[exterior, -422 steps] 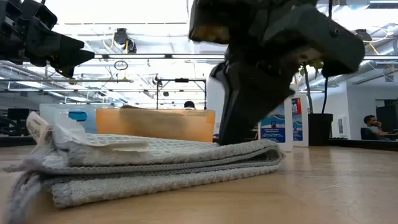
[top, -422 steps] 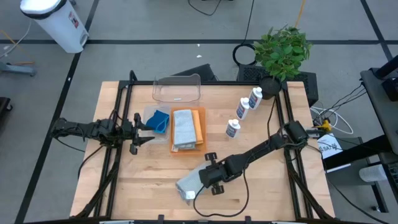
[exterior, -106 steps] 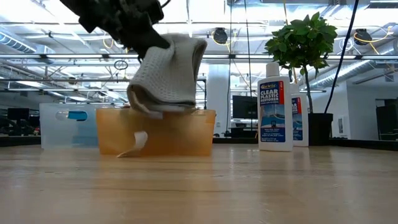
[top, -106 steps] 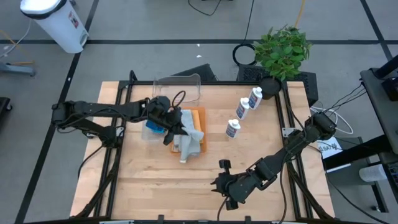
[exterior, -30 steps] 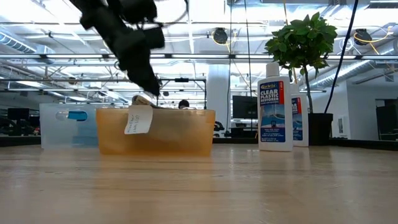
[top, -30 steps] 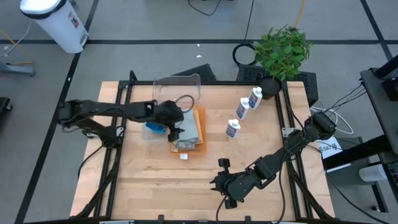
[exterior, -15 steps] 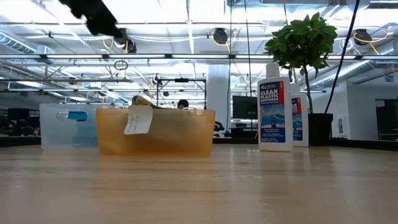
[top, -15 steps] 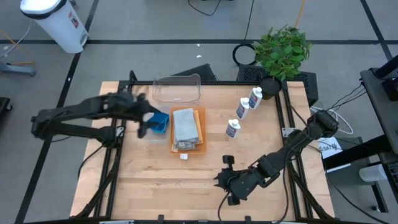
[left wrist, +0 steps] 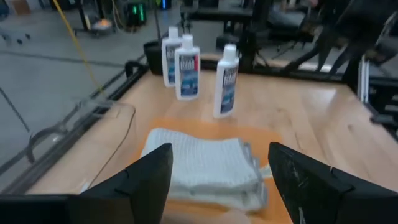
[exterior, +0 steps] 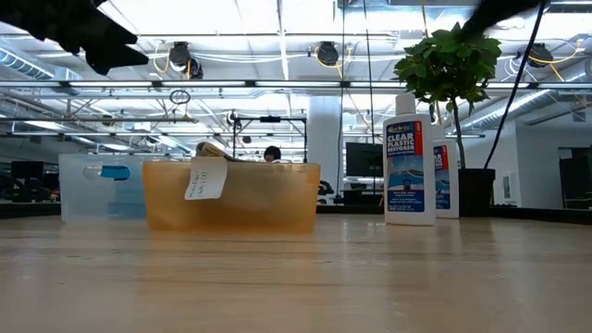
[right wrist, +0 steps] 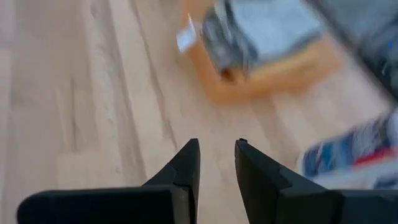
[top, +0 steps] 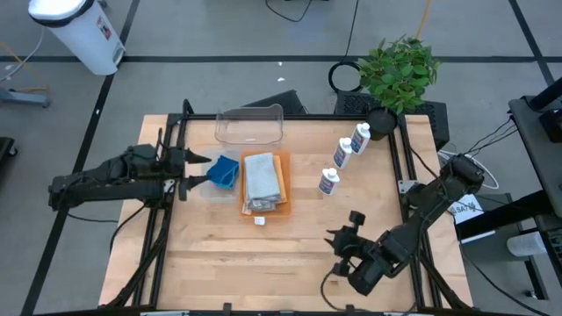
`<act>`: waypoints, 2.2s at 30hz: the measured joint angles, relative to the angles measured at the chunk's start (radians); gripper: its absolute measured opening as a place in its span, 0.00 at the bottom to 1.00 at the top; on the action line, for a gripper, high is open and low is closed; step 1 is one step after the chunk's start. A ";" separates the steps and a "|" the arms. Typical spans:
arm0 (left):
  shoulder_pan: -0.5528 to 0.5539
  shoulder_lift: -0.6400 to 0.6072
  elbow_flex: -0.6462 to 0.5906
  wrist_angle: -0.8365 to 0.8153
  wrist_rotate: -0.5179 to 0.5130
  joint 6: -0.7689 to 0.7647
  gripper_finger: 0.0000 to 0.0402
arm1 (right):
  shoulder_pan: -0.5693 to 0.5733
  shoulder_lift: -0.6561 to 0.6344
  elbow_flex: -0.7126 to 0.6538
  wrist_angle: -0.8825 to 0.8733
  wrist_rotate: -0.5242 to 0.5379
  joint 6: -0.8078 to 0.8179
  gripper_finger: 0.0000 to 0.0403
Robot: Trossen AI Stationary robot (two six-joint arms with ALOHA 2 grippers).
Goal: Pick & Place Kitchen Items
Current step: Put the plastic restorer bottle into the transparent bin
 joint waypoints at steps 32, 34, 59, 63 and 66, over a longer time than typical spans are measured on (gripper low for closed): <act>0.000 0.263 -0.115 0.299 0.001 -0.112 0.67 | -0.228 -0.006 -0.663 0.352 0.085 0.466 0.67; 0.000 0.284 -0.115 0.346 0.001 -0.116 0.67 | -0.259 -0.006 -0.726 0.522 0.067 0.392 0.71; 0.000 0.571 -0.115 0.823 0.002 -0.167 0.67 | -0.569 -0.004 -1.008 1.512 -0.171 -0.342 0.64; 0.000 0.625 -0.115 0.896 0.002 -0.140 0.67 | -0.598 -0.005 -1.008 1.520 -0.211 -0.363 0.64; 0.000 0.665 -0.115 0.954 0.001 -0.108 0.67 | -0.612 0.019 -1.008 1.534 -0.207 -0.366 0.63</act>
